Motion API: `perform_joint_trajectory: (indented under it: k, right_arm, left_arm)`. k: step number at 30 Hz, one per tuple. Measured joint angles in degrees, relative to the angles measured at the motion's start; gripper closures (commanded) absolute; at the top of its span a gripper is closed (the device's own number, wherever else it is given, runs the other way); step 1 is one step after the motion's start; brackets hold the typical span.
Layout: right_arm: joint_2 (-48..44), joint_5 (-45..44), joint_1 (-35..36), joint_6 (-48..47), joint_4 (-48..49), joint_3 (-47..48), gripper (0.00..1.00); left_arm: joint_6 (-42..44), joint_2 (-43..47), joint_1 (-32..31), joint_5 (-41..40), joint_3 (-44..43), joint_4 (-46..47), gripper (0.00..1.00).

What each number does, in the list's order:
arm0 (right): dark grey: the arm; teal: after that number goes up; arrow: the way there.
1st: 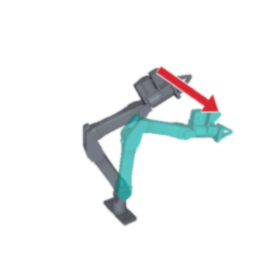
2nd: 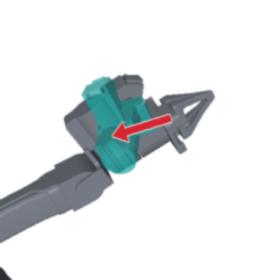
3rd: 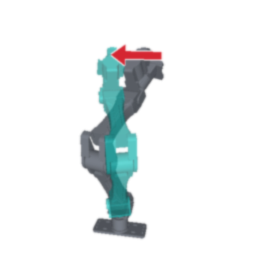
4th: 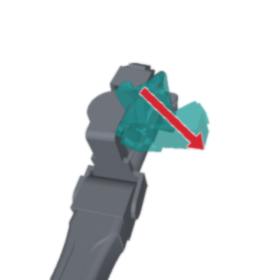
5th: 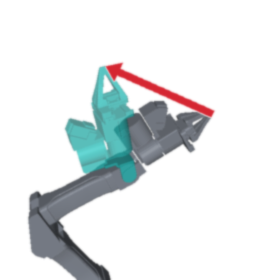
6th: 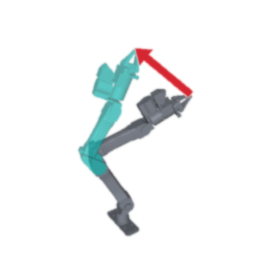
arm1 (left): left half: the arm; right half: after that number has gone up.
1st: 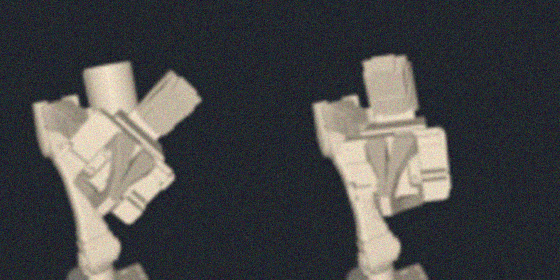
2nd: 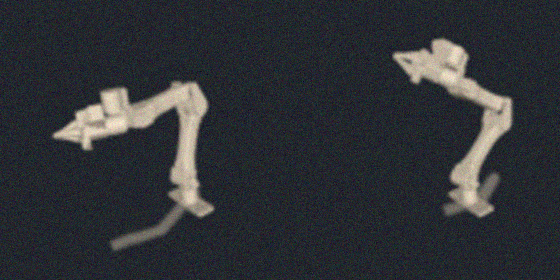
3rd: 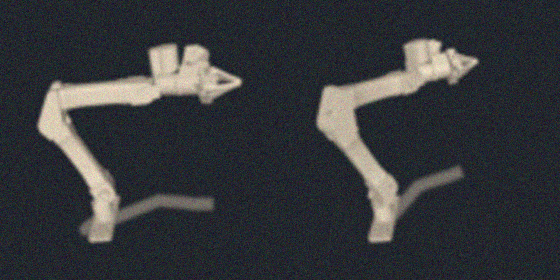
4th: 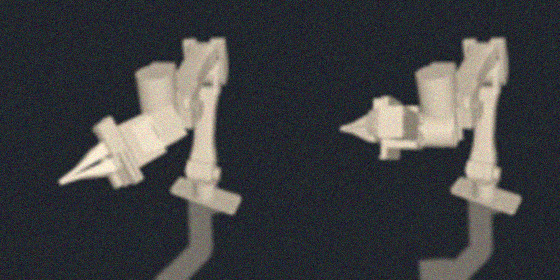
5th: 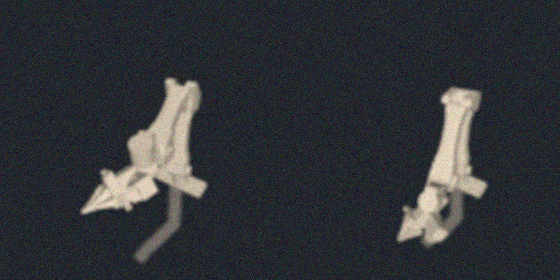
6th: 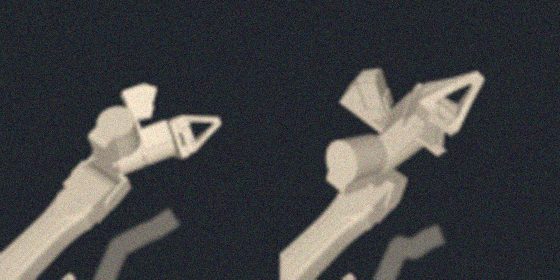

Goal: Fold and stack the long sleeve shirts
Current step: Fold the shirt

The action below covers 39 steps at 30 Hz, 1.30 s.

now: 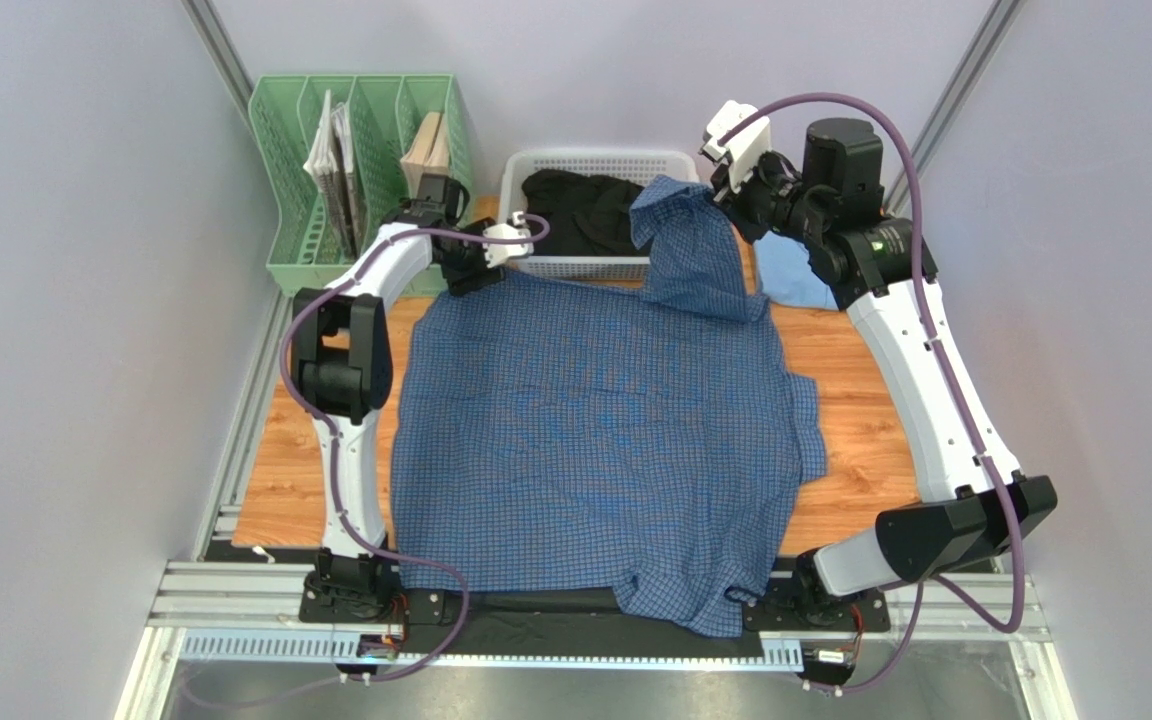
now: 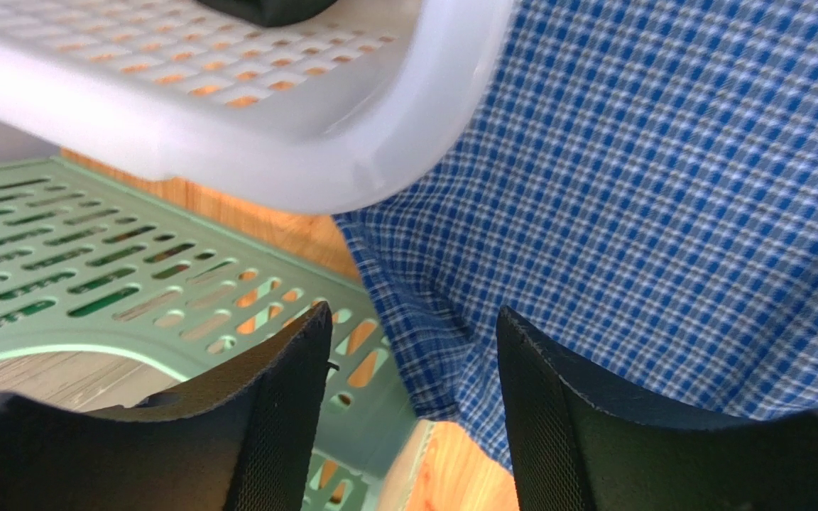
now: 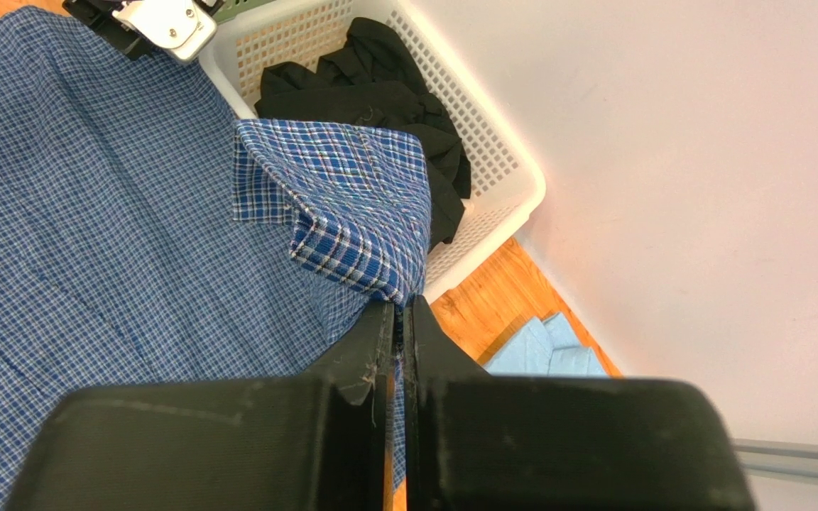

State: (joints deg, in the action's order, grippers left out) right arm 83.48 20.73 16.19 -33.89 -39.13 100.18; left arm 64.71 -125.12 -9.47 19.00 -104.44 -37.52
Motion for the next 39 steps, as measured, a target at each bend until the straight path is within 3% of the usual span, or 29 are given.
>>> perform_joint_trajectory:
  k: [6,9,13,15,20,39]
  right_arm:
    - [-0.02,0.39,0.0,0.26,0.48,0.0,1.0]
    - [-0.02,0.39,0.0,0.24,0.48,-0.02,1.0]
    - [-0.02,0.39,-0.26,0.33,0.5,-0.02,1.0]
    - [-0.02,0.37,-0.33,0.57,0.59,-0.02,1.0]
    - [-0.31,0.39,-0.94,1.31,0.68,-0.02,1.0]
    - [-17.2,0.39,-2.84,4.66,-3.52,-2.4,1.0]
  left_arm:
    - [0.42,-1.42,0.09,-2.25,-1.01,0.46,0.49]
    - [1.36,-1.92,-0.2,-2.64,-1.01,0.55,0.62]
    - [2.05,-2.08,-0.57,-2.8,-1.01,0.52,0.88]
    - [1.86,-2.08,-0.59,-2.6,-1.01,0.55,0.92]
    - [1.11,-1.7,-0.63,-2.34,-0.57,0.61,1.0]
    - [3.76,21.75,0.42,1.11,16.55,-0.98,1.0]
